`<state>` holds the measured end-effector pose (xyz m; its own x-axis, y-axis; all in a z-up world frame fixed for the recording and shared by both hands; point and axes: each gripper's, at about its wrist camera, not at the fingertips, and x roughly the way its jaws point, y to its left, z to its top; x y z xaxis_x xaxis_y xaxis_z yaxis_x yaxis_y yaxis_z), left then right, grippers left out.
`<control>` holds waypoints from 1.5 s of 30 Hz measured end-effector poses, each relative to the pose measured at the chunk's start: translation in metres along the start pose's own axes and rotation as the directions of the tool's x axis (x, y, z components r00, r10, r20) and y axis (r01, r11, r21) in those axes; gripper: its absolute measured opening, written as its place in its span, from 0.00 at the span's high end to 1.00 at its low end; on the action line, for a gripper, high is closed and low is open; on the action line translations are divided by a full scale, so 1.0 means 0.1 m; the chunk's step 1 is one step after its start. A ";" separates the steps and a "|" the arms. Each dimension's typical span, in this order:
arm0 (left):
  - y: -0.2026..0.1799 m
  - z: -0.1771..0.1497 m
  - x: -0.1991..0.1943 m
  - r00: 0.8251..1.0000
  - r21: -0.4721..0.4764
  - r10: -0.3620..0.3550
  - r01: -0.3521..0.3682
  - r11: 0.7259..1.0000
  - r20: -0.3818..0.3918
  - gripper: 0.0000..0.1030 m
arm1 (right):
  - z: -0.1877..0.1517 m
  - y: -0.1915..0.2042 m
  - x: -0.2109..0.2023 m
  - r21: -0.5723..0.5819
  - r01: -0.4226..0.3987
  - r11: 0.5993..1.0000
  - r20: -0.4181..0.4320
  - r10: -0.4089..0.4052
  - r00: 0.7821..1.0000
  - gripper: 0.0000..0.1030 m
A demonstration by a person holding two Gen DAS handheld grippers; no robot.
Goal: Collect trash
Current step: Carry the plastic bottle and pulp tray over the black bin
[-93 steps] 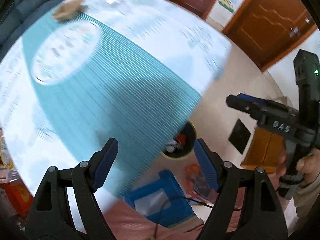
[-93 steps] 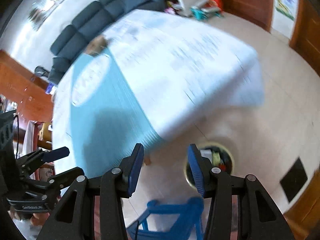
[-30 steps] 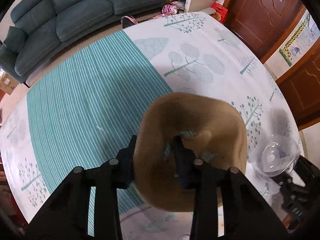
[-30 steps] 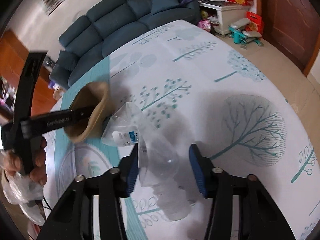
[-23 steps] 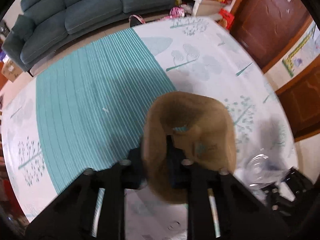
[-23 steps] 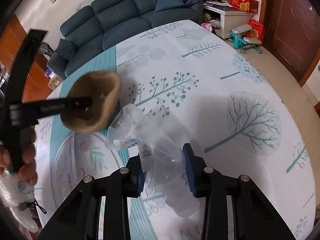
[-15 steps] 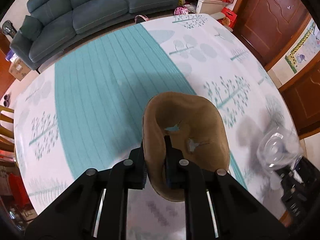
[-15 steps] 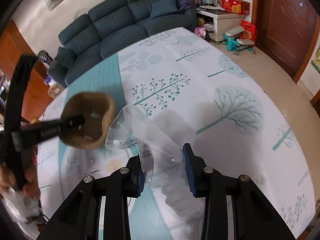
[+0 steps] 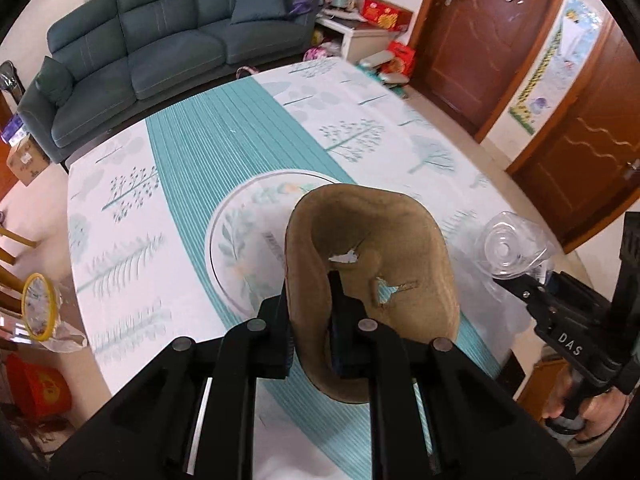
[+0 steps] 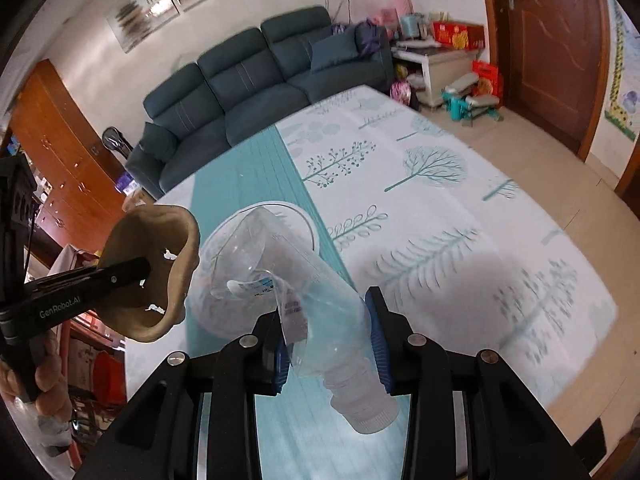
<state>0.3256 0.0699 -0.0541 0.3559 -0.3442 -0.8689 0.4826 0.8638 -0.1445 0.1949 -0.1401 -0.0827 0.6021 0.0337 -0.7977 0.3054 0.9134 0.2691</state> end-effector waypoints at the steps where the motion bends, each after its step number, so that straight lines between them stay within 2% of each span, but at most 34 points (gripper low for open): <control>1: -0.07 -0.11 -0.14 1.000 0.007 -0.014 0.014 1.000 0.013 0.90 | -0.08 0.00 -0.13 0.005 -0.007 1.000 0.011 0.007 1.000 0.67; 7: -0.50 -0.69 -0.64 0.994 0.020 -0.105 0.104 0.994 0.044 0.90 | -0.61 -0.04 -0.85 0.030 -0.024 0.999 0.075 0.022 0.997 0.67; 11: -0.83 -1.10 -0.77 0.986 0.019 -0.167 0.166 0.986 0.026 0.90 | -1.00 -0.17 -1.25 0.069 -0.004 0.998 0.110 -0.004 0.994 0.67; 14: -1.10 -1.39 -0.82 0.984 0.052 -0.176 0.175 0.983 0.017 0.90 | -1.33 -0.31 -1.50 0.101 0.024 0.995 0.122 -0.036 0.992 0.67; 17: -1.39 -1.63 -0.80 0.988 0.115 -0.156 0.154 0.981 0.012 0.90 | -1.68 -0.50 -1.67 0.149 0.051 0.988 0.123 -0.070 0.990 0.67; 19: -1.58 -1.79 -0.74 0.988 0.151 -0.151 0.152 0.977 -0.017 0.90 | -1.89 -0.65 -1.72 0.185 0.069 0.980 0.107 -0.090 0.990 0.67; 25: -2.12 -2.25 -0.44 0.988 0.259 -0.125 0.143 0.955 -0.088 0.90 | -2.53 -1.25 -1.60 0.342 0.144 0.929 0.001 -0.153 0.988 0.67; 28: -2.37 -2.48 -0.24 0.989 0.311 -0.097 0.127 0.942 -0.109 0.90 | -2.75 -1.47 -1.52 0.371 0.193 0.908 -0.041 -0.192 0.981 0.67; 33: -2.62 -2.78 0.19 0.985 0.351 -0.055 0.109 0.930 -0.161 0.90 | -3.07 -1.81 -1.33 0.417 0.241 0.877 -0.135 -0.202 0.970 0.67; 39: -2.86 -3.07 0.63 0.973 0.385 -0.025 0.115 0.916 -0.229 0.90 | -3.18 -2.03 -1.02 0.388 0.269 0.882 -0.231 -0.189 0.954 0.67; 45: -3.07 -3.31 1.08 0.963 0.425 0.021 0.099 0.900 -0.269 0.90 | -3.18 -2.36 -0.53 0.382 0.297 0.875 -0.331 -0.170 0.928 0.67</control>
<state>-0.0490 -0.1105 -0.2605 0.1372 -0.2142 -0.9671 0.8097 0.5867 -0.0151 -0.1437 -0.2280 -0.2758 0.2629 0.0097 -0.9648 0.7276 0.6547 0.2049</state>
